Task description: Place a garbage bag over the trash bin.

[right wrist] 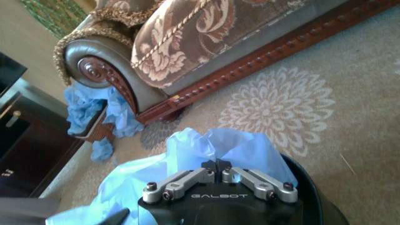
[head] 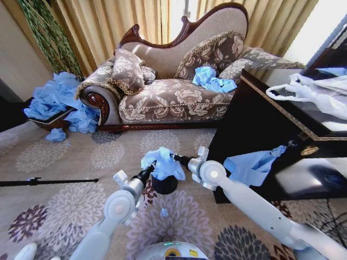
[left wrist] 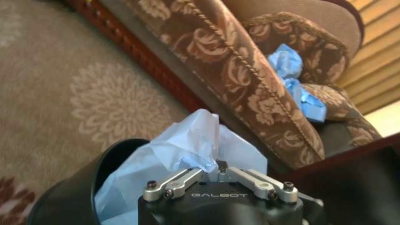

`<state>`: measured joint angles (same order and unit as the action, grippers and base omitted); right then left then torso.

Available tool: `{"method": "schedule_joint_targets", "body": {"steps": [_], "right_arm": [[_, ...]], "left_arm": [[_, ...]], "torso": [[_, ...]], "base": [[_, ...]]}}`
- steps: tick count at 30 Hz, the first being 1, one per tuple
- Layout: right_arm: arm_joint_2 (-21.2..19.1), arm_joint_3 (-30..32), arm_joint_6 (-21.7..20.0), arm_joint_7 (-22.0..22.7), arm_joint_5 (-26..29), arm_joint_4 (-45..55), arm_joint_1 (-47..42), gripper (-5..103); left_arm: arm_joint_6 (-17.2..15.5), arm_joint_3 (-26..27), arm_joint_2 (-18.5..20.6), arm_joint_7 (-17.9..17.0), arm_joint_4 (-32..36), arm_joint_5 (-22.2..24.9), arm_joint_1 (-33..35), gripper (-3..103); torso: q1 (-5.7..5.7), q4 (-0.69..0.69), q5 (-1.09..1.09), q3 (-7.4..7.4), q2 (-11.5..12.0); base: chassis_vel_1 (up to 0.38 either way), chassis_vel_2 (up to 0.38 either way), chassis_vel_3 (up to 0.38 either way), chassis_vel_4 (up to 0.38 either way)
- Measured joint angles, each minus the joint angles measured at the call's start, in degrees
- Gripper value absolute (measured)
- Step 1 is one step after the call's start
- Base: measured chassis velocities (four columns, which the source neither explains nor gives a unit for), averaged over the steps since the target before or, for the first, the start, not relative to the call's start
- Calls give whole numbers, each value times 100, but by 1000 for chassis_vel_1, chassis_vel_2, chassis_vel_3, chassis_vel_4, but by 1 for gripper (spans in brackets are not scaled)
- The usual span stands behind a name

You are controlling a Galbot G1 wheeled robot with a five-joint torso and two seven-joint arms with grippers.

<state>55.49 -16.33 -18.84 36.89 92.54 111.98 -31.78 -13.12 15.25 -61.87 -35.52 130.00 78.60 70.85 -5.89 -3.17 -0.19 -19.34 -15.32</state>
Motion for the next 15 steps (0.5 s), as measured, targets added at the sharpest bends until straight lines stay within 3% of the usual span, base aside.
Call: {"method": "schedule_joint_targets", "body": {"steps": [9, 12, 15], "right_arm": [[-369, 504, -232, -144, 148, 582, -41, 11], [-682, 741, -480, -505, 192, 667, -154, 20], [-990, 1052, -735, -1102, 116, 697, -472, 37]], "left_arm": [[-101, -30, 236, 109, 15, 2, -181, 0], [-104, -67, 246, 115, -79, 22, -294, 0], [-104, -120, 246, 117, -176, 33, -416, 0]], "torso": [[0, 2, -1, 1, 0], [0, 1, -1, 0, 0], [0, -2, 0, 0, 0]], "base": [[0, 0, 0, 0], [0, 0, 0, 0], [0, 0, 0, 0]]}}
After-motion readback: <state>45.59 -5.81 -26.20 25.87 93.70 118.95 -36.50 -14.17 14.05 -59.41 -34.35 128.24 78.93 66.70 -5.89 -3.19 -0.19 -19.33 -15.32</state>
